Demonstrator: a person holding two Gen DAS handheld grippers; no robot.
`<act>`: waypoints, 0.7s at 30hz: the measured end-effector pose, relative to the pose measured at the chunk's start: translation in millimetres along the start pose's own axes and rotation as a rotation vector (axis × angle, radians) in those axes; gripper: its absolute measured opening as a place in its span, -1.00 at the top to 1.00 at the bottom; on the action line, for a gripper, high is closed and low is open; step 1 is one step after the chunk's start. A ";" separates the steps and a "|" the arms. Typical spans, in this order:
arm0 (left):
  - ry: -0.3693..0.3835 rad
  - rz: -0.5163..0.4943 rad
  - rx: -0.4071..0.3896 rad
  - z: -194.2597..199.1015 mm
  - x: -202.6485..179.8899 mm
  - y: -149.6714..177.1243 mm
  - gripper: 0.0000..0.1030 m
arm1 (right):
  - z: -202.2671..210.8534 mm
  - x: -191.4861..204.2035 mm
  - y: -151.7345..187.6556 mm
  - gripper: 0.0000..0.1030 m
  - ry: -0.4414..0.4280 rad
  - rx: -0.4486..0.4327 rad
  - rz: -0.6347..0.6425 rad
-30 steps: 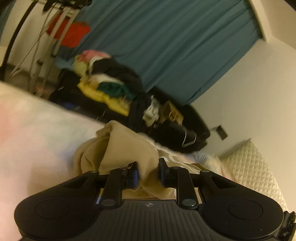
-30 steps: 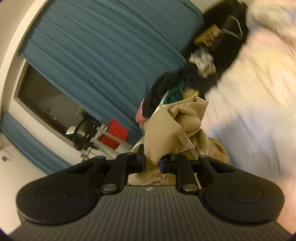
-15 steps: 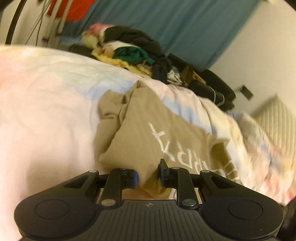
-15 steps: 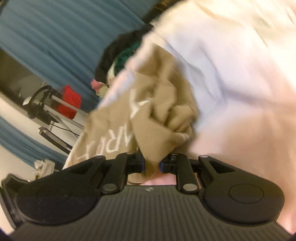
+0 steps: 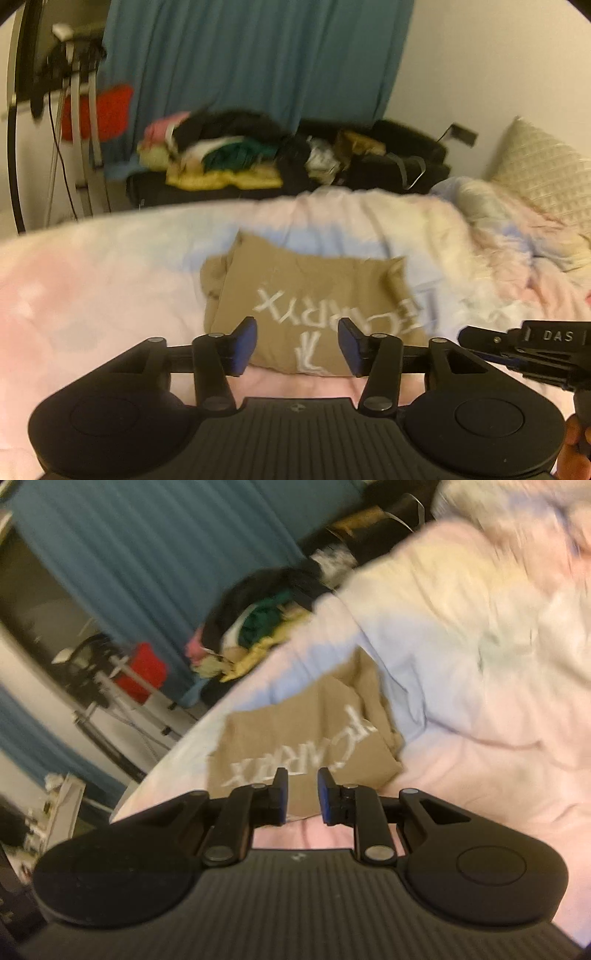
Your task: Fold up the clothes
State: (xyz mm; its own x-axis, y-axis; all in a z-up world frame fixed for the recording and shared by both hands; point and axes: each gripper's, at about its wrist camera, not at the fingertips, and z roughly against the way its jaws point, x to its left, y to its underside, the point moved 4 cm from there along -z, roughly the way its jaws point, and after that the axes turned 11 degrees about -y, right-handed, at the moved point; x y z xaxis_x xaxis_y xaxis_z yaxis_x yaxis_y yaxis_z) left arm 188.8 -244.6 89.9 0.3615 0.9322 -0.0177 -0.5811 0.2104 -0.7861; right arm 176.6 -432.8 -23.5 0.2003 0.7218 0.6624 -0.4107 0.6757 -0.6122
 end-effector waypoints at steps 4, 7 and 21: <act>-0.024 -0.024 -0.074 69.2 -1.4 9.2 -0.55 | 49.8 39.0 3.1 0.49 0.000 -0.035 0.091; -0.044 -0.042 -0.132 121.6 -2.1 16.9 -0.68 | 85.9 65.0 11.6 0.48 -0.013 -0.057 0.157; -0.064 0.012 -0.326 260.9 40.0 90.1 -0.99 | 161.5 108.6 100.4 -0.69 -0.078 -0.163 0.387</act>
